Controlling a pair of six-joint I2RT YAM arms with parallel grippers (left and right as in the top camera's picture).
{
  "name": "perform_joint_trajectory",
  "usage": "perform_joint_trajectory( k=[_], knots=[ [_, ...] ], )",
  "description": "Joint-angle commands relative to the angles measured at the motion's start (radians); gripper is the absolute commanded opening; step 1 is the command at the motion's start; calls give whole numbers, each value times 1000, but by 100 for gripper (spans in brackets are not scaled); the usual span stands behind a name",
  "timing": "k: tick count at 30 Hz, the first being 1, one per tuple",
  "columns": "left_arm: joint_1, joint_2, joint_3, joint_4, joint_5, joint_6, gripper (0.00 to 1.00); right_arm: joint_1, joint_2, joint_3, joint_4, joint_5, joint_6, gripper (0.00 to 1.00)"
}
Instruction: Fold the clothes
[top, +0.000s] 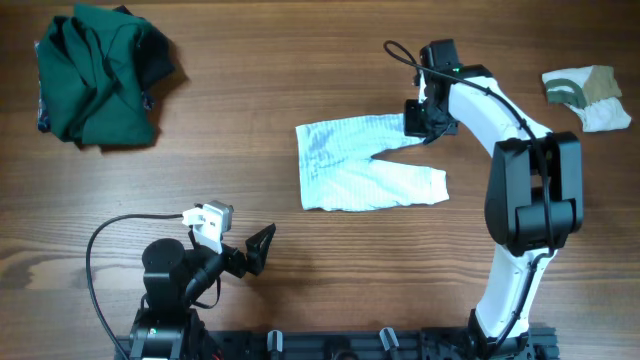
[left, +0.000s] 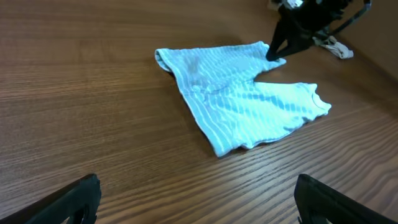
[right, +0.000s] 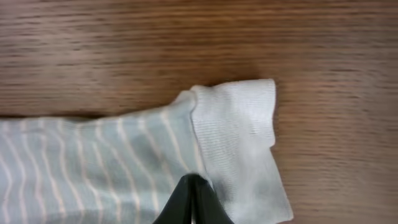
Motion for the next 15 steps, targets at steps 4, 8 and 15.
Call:
perform_joint_trajectory(
  k=[4, 8, 15],
  knots=[
    [-5, 0, -8, 1, -6, -10, 100, -6, 24, -23, 2, 59, 20, 4],
    [-5, 0, -8, 1, -7, -10, 100, -6, 24, -32, 5, 104, 21, 6],
    [-5, 0, -8, 1, -7, -10, 100, -6, 24, -29, 18, 172, 51, 16]
  ],
)
